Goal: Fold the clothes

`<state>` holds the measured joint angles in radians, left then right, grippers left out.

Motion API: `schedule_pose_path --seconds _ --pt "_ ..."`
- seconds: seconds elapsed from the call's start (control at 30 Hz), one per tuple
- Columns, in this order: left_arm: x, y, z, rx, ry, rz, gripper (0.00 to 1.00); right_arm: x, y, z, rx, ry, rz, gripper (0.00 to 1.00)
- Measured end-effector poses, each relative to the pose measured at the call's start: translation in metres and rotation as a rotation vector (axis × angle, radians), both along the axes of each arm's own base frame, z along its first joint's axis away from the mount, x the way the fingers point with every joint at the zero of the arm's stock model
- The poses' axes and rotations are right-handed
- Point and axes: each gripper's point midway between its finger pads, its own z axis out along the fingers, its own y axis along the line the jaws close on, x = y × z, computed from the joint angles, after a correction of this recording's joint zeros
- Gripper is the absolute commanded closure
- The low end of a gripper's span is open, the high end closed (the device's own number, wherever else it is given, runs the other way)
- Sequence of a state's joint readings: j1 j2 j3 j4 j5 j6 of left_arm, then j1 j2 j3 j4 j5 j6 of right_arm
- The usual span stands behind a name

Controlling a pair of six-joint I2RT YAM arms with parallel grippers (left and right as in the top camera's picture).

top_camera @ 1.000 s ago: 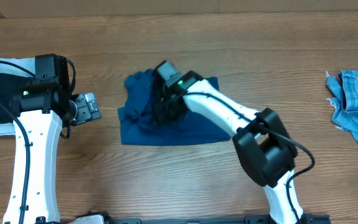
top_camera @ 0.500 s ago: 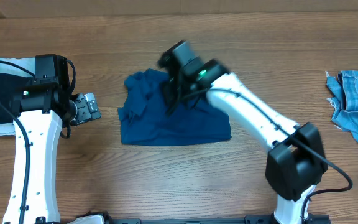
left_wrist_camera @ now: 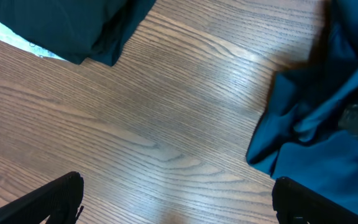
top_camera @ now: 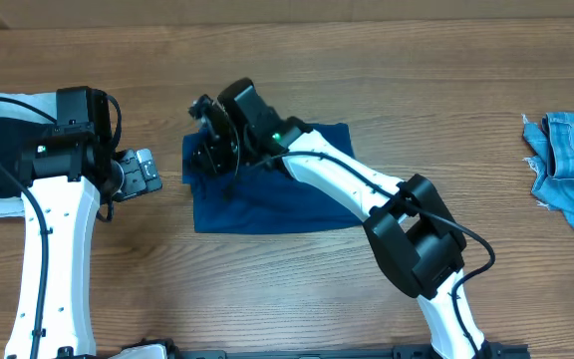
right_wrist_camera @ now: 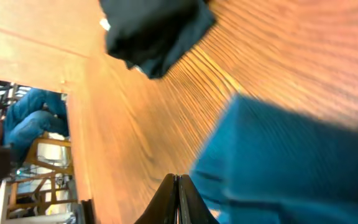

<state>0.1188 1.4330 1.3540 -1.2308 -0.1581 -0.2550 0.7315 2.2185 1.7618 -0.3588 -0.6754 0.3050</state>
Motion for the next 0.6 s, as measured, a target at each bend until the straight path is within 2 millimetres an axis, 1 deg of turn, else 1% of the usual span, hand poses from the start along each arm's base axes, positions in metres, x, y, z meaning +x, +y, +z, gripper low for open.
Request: schedule_pose_path --seconds 0.03,0.07,0.1,0.13,0.17,0.27,0.3,0.33,0.4,0.43,0.5,0.53,0.6 --pt "0.0 0.0 0.0 0.0 0.0 0.0 0.0 0.008 -0.002 0.01 0.019 -0.017 -0.005 0.96" --pt "0.0 0.0 0.0 0.0 0.0 0.0 0.0 0.021 -0.009 0.017 0.025 -0.024 -0.027 0.96" --pt "0.0 0.0 0.0 0.0 0.0 0.0 0.0 0.038 -0.031 0.017 -0.012 0.006 -0.076 0.96" --pt "0.0 0.0 0.0 0.0 0.0 0.0 0.0 0.047 -0.049 0.012 -0.051 0.044 -0.116 0.96" --pt "0.0 0.0 0.0 -0.001 0.001 0.0 0.0 0.052 -0.078 0.003 -0.138 0.124 -0.173 0.96" --pt "0.0 0.0 0.0 -0.001 0.001 0.0 0.0 0.054 -0.143 -0.014 -0.302 0.283 -0.27 0.96" --pt "0.0 0.0 0.0 0.0 0.001 0.0 0.0 0.052 -0.16 -0.019 -0.341 0.311 -0.282 0.96" --pt "0.0 0.0 0.0 0.0 0.001 0.0 0.0 0.044 -0.171 -0.024 -0.385 0.341 -0.272 0.96" --pt "0.0 0.0 0.0 -0.001 0.001 0.0 0.0 0.031 -0.171 -0.03 -0.431 0.345 -0.238 0.96" --pt "0.0 0.0 0.0 -0.001 0.002 0.0 0.0 0.025 -0.167 -0.033 -0.452 0.332 -0.218 0.96" --pt "0.0 0.0 0.0 0.0 0.002 0.0 0.0 0.006 -0.145 -0.049 -0.494 0.275 -0.152 0.96" --pt "0.0 0.0 0.0 -0.001 0.001 0.0 0.0 -0.004 -0.13 -0.063 -0.505 0.229 -0.122 0.96" --pt "0.0 0.0 -0.001 -0.001 0.003 0.0 0.0 -0.012 -0.115 -0.086 -0.504 0.184 -0.11 0.96"
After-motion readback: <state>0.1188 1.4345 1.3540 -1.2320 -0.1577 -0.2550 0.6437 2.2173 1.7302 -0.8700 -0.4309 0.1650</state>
